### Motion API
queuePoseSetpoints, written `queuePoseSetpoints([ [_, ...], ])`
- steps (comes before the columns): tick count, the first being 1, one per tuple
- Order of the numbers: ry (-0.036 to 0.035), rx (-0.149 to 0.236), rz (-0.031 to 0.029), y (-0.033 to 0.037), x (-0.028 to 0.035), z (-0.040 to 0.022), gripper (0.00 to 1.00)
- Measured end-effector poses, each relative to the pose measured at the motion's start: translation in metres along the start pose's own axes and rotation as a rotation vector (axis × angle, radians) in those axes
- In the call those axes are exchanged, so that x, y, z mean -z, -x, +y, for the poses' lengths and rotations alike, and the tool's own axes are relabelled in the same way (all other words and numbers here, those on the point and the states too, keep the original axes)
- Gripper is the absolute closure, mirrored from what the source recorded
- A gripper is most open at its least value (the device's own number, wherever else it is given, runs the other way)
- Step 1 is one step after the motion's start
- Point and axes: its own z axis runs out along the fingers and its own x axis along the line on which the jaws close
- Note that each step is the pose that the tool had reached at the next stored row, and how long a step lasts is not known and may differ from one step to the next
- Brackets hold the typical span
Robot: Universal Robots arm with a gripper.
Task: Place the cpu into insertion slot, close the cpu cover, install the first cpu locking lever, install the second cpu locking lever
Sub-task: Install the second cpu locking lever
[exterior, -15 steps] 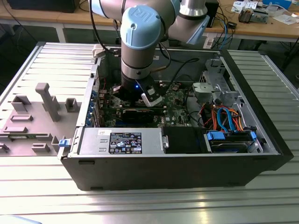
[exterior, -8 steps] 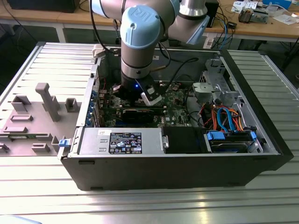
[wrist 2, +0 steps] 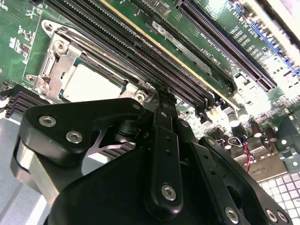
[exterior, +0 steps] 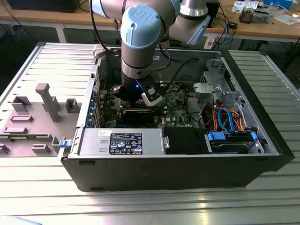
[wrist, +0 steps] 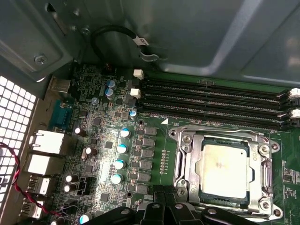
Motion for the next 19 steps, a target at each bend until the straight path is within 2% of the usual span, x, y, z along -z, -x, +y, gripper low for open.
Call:
queuePoseSetpoints([
  [10, 0.0001, 0.000, -0.0001, -0.0001, 0.0029, 0.0001, 0.89],
  [19, -0.0001, 0.000, 0.0000, -0.0005, 0.0152, 0.0032, 0.89],
])
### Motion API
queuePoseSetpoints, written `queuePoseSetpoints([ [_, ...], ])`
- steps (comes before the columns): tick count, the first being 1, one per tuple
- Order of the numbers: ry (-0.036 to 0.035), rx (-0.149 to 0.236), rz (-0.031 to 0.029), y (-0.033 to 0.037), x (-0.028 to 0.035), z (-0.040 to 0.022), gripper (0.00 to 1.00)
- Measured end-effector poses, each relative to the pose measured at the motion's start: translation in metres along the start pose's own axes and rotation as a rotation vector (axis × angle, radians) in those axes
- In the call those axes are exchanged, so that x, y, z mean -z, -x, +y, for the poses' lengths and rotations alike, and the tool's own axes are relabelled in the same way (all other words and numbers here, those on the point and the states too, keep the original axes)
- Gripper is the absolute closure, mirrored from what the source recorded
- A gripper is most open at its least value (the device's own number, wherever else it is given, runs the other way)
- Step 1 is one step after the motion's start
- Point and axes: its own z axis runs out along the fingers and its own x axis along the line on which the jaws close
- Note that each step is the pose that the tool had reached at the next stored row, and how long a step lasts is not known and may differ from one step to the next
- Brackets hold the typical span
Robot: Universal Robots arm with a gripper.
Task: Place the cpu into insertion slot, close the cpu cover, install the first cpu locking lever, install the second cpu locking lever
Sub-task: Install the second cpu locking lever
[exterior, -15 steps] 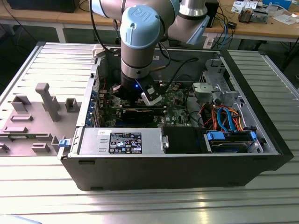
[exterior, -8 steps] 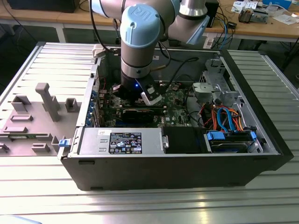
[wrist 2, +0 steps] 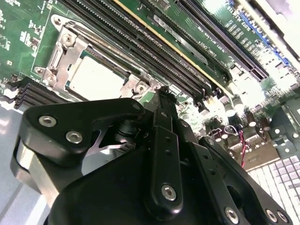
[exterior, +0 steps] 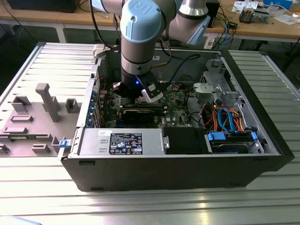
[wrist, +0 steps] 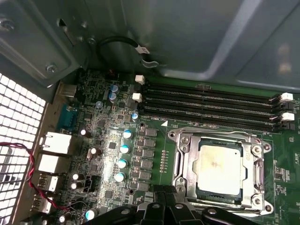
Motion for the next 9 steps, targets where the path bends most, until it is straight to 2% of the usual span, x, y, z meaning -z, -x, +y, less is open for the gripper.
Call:
queuePoseSetpoints([
  [2, -0.0001, 0.000, 0.0001, -0.0001, 0.0034, 0.0008, 0.89],
  [9, -0.0001, 0.000, 0.0001, -0.0001, 0.0043, 0.0011, 0.89],
])
